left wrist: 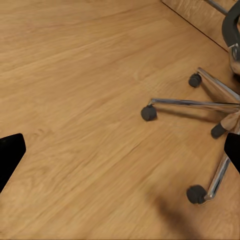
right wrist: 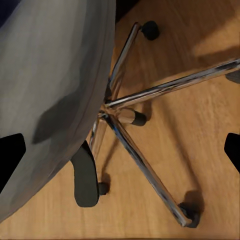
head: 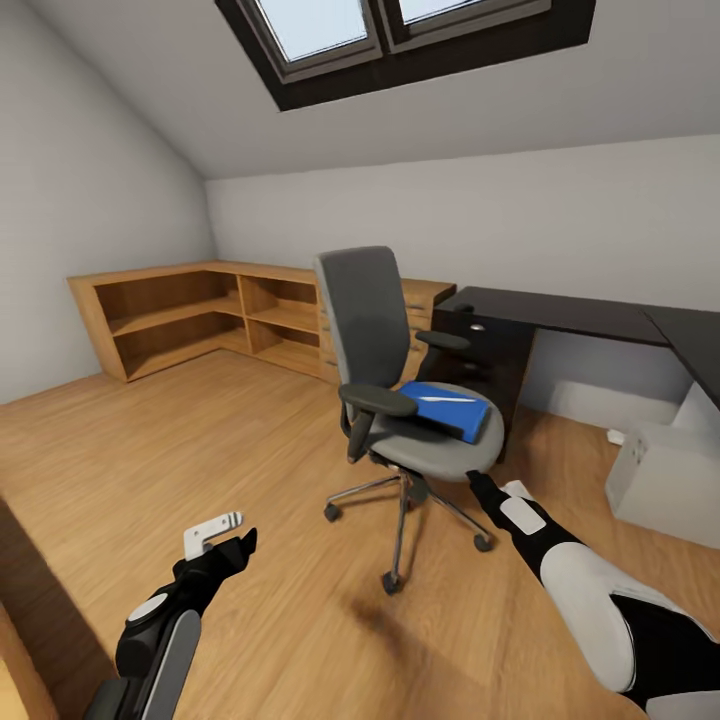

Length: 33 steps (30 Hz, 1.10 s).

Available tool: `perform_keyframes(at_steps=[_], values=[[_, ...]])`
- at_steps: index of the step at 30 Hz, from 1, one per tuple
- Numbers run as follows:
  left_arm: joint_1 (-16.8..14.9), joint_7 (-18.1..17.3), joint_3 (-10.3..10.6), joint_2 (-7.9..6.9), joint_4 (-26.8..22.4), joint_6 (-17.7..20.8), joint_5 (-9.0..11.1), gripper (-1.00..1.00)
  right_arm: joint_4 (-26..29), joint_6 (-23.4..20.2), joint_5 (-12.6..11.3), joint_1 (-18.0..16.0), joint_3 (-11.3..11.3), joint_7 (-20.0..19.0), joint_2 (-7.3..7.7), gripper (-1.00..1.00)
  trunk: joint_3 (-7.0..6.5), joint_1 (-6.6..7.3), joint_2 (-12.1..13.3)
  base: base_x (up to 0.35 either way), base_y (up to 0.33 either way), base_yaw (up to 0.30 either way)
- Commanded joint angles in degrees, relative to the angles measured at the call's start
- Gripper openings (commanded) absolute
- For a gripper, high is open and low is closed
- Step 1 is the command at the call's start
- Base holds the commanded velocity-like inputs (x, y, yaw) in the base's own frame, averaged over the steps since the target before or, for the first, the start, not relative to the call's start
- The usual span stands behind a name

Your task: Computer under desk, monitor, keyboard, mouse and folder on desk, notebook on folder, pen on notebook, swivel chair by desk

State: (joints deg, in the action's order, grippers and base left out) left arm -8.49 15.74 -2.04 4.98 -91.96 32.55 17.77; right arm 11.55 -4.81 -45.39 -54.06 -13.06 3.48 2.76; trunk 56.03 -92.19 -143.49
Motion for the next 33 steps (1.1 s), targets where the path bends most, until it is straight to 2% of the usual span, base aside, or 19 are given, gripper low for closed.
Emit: perform_keyframes(at_steps=[1, 19, 33], values=[[-0.04, 0.37, 0.02, 0.03, -0.02, 0.20, 0.60, 1.00, 0.18, -0.29, -0.40, 0.00, 0.05, 0.33, 0.03, 1.00, 0.06, 0.00, -0.02, 0.136, 0.000, 0.077], [-0.04, 0.34, 0.99, 0.03, 0.72, 0.16, 0.60, 1.00, 0.22, -0.29, -0.40, 0.00, 0.05, 0.36, 0.09, 1.00, 0.06, 0.00, -0.02, 0.295, 0.018, 0.006], [-0.05, 0.61, 1.03, 0.03, 0.72, 0.24, 0.60, 1.00, 0.22, -0.29, -0.40, 0.00, 0.05, 0.35, 0.06, 1.00, 0.06, 0.00, -0.02, 0.012, 0.004, 0.232]])
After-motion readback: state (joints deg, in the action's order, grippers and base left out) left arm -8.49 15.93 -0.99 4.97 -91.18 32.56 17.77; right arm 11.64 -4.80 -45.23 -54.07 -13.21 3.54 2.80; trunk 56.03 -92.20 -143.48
